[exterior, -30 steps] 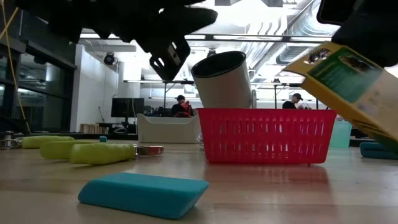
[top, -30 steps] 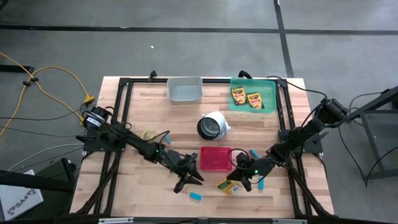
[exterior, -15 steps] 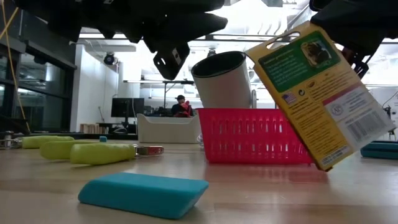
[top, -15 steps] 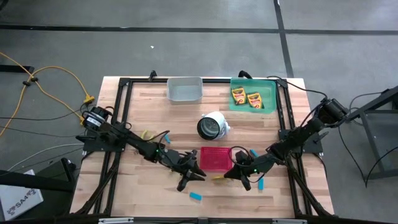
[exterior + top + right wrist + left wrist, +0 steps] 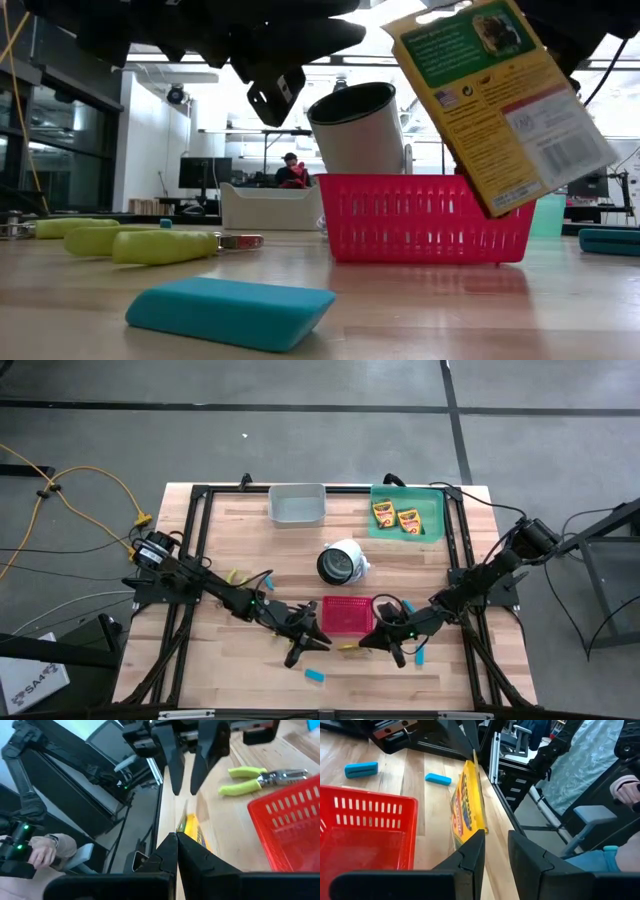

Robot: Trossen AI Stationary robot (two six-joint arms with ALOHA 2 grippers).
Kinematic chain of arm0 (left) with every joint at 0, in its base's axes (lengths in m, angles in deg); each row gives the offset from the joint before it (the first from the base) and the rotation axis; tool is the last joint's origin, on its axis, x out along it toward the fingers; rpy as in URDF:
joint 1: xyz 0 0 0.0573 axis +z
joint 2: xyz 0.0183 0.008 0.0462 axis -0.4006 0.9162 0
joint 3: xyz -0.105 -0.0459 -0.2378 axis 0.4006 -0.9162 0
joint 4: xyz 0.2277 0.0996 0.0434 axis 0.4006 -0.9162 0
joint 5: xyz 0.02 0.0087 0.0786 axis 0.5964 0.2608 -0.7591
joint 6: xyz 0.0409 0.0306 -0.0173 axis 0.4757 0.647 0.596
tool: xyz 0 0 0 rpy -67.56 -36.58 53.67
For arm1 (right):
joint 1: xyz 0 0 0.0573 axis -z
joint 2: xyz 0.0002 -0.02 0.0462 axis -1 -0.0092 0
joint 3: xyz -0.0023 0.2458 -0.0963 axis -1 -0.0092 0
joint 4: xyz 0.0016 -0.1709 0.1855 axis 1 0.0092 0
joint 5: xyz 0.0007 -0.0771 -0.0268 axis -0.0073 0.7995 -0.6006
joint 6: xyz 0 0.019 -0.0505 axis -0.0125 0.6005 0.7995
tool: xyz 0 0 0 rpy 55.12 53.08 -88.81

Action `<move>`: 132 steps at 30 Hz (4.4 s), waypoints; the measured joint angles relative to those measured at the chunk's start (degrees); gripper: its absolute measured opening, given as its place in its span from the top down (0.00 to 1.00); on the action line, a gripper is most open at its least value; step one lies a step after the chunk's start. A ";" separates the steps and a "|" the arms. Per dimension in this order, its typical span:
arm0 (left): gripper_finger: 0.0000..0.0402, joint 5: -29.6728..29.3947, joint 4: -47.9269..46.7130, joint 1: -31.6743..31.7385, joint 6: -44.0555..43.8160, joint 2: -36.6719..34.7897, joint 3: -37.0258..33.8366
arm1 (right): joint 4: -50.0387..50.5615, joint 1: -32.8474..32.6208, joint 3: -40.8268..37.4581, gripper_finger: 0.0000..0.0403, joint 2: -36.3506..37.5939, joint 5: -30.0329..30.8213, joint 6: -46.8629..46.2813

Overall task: Pick & Place School Supplies
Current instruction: Put the yellow crayon box into the green bin

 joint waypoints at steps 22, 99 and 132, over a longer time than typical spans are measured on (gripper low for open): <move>0.80 -0.15 2.73 0.79 1.25 0.00 -0.01 | -5.66 0.03 1.31 1.00 0.00 0.65 5.73; 0.80 -2.82 -0.59 -4.72 -0.25 -0.02 -0.02 | 21.12 0.03 1.29 0.98 0.31 -9.07 -6.81; 0.80 -10.62 -12.57 -7.19 -19.95 0.00 -0.02 | 39.80 -0.12 1.27 0.74 0.33 -15.08 -22.92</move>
